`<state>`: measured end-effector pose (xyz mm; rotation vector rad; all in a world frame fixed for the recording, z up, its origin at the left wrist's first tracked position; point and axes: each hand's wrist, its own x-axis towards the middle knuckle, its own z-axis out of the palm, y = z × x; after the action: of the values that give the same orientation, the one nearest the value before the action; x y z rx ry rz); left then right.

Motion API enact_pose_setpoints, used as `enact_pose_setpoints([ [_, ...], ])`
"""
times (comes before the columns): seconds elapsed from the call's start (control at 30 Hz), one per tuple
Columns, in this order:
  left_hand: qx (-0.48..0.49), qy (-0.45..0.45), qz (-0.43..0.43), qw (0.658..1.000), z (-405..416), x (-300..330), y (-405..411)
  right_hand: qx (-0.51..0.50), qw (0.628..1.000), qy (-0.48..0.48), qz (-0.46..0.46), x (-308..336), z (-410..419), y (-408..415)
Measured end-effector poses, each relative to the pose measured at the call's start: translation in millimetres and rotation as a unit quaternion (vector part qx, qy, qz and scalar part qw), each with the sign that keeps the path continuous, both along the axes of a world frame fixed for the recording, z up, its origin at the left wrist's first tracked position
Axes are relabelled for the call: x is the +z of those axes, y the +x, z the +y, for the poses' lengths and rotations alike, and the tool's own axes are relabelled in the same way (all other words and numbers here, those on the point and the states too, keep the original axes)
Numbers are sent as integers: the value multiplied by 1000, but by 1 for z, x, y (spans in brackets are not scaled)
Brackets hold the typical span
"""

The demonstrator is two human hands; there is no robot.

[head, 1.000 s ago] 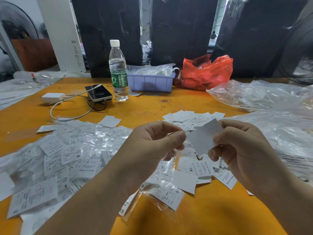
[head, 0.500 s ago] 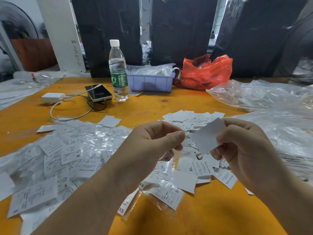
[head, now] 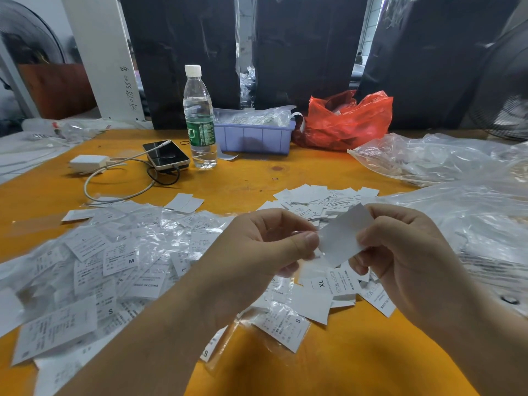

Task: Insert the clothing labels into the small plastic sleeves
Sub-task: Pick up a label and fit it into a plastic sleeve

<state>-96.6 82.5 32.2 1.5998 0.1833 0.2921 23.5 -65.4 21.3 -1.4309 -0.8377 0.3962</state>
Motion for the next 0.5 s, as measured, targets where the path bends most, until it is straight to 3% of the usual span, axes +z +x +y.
enact_pose_setpoints([
  [0.5,17,-15,-8,1000,1,0,1,27,999,-27,-19,-3,1,-1],
])
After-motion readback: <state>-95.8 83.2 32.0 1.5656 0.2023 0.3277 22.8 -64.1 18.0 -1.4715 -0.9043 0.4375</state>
